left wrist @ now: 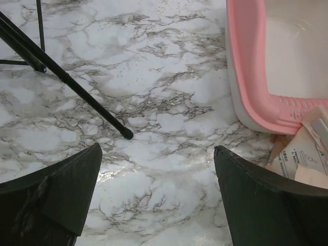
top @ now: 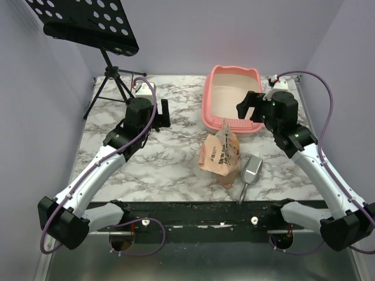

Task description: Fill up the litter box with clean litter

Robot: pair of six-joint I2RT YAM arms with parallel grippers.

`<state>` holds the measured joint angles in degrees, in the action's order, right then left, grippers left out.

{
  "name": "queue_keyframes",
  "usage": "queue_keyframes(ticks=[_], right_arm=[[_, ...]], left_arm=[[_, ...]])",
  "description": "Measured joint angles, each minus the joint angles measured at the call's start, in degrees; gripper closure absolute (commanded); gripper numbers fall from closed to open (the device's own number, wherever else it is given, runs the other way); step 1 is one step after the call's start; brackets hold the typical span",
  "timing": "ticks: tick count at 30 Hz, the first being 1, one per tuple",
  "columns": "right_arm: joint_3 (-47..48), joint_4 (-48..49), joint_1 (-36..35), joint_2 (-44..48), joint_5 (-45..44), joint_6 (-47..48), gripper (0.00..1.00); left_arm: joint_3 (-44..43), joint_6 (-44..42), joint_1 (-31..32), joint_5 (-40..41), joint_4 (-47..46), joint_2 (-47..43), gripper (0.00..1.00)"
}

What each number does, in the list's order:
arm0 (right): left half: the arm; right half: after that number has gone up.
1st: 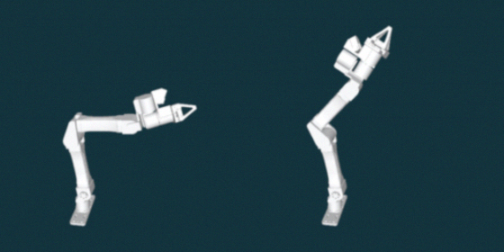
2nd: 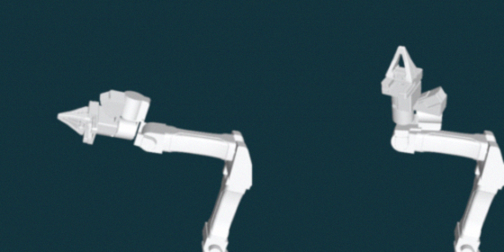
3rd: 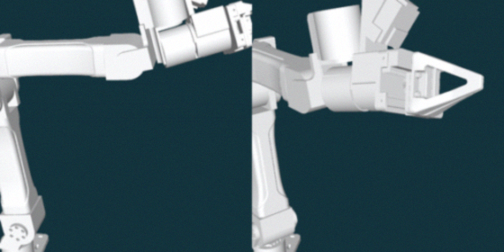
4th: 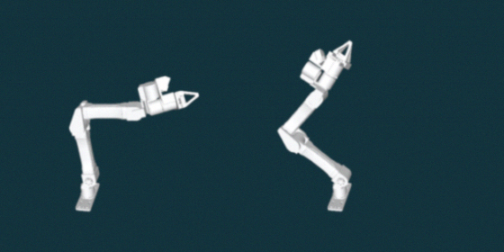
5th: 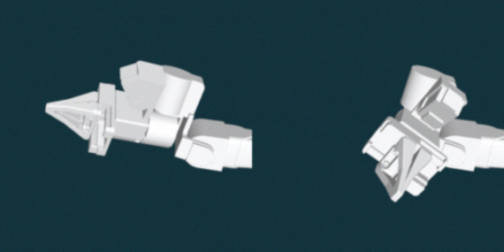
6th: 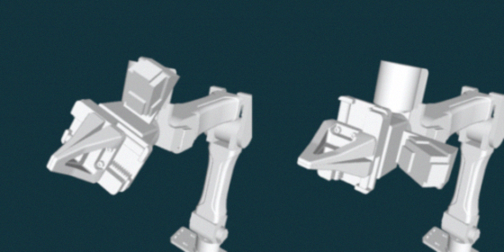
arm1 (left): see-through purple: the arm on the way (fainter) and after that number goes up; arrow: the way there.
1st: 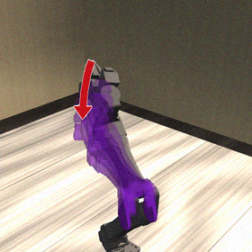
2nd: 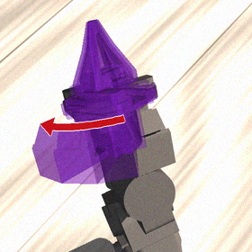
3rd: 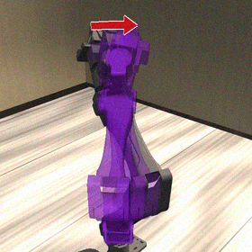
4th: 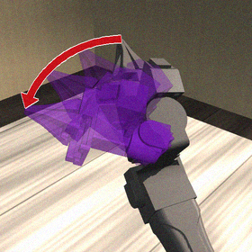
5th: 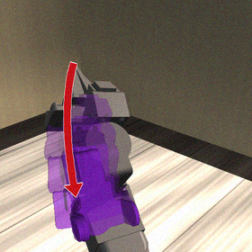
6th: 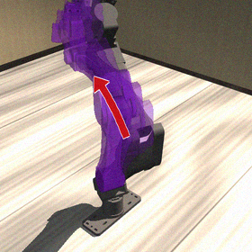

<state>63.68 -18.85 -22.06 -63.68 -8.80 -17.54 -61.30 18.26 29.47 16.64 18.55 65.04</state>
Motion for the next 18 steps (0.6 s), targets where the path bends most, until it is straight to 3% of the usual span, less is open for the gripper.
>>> queue_keyframes(ticks=[12,18], right_arm=[[-2.97,1.44,0.0,2.47,1.16,-1.92,0.0],[-2.1,-0.79,0.0,3.91,3.26,-2.29,0.05]], left_arm=[[0.09,-0.68,0.13,-2.71,-0.26,-0.02,0.02],[-0.66,-2.16,4.31,-5.07,1.6,0.17,0.04]])
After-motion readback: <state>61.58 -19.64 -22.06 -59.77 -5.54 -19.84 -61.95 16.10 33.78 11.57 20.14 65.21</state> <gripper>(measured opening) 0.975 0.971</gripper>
